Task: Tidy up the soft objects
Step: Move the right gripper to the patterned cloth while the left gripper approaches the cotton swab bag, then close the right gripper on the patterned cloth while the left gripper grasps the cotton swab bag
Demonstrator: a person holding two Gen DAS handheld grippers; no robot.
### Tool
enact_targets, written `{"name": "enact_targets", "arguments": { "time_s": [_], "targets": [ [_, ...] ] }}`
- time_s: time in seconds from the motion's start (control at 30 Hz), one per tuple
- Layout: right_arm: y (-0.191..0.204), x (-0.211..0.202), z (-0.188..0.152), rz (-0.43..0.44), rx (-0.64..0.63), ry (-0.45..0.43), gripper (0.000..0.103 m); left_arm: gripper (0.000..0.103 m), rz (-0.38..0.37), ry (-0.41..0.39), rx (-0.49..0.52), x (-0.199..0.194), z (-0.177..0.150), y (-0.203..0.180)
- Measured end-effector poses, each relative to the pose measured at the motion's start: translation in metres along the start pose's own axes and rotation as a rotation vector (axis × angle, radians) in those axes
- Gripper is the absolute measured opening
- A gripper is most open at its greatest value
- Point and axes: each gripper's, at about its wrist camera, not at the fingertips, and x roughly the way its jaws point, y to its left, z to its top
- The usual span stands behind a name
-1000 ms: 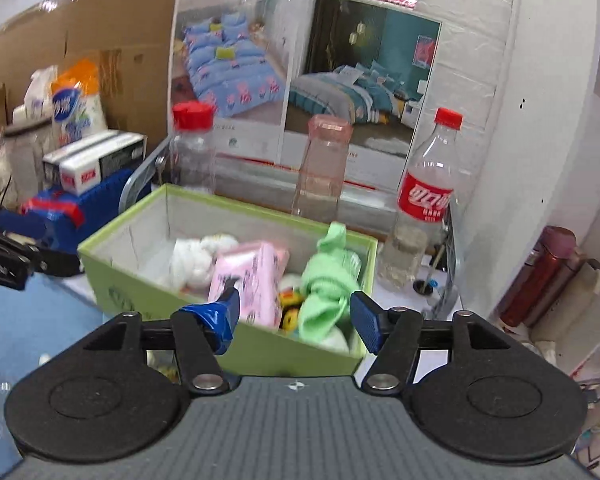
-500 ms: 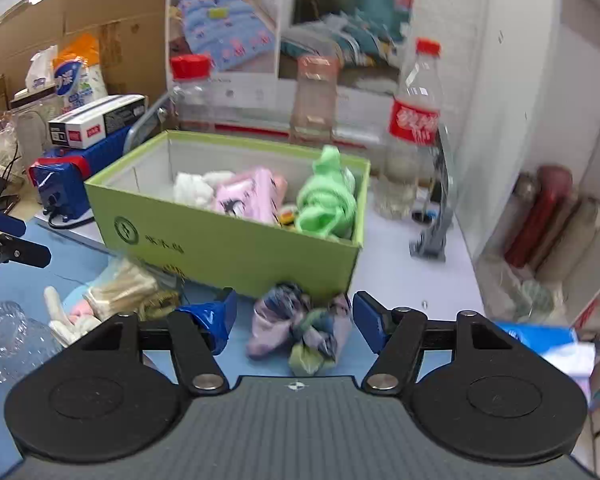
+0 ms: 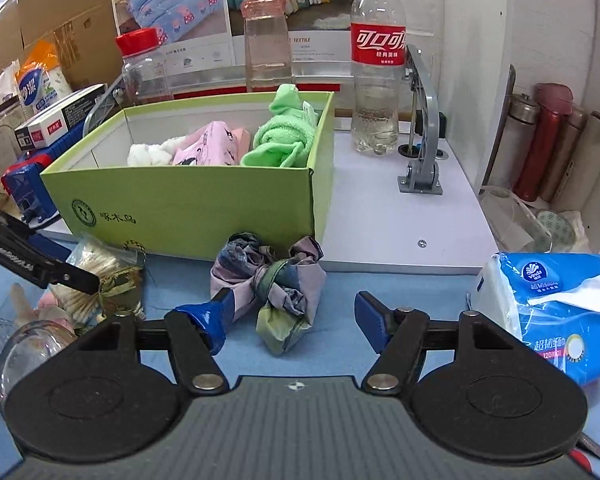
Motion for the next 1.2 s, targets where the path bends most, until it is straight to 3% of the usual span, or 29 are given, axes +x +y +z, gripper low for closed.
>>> {"name": "enact_targets", "arguments": {
  "time_s": [0.23,0.4,0.63,0.77,0.87,0.97,1.2],
  "targets": [
    [-0.007,0.006,0.0,-0.001,0.023,0.007,0.053,0.095,0.12,-0.026,-0.098,-0.018,-0.018,0.062],
    [-0.01,0.013,-0.003,0.001,0.057,0.009,0.054,0.094,0.121,-0.053,-0.198,-0.031,-0.035,0.097],
    [-0.006,0.041,0.006,-0.019,0.079,0.015,0.056,0.094,0.122,-0.085,-0.174,-0.04,-0.04,0.088],
    [-0.031,0.027,-0.005,-0.064,0.158,0.026,0.057,0.094,0.127,-0.095,-0.158,-0.044,-0.041,0.082],
    [-0.043,0.008,-0.014,-0.047,0.2,0.043,0.058,0.094,0.09,-0.111,-0.149,-0.045,-0.036,0.075],
    [-0.038,0.001,-0.014,-0.028,0.185,0.008,0.058,0.094,0.093,-0.109,-0.13,-0.043,-0.031,0.066],
    [-0.017,0.035,0.0,-0.04,0.112,0.013,0.062,0.094,0.091,-0.088,-0.114,-0.032,-0.028,0.062]
  ]
}}
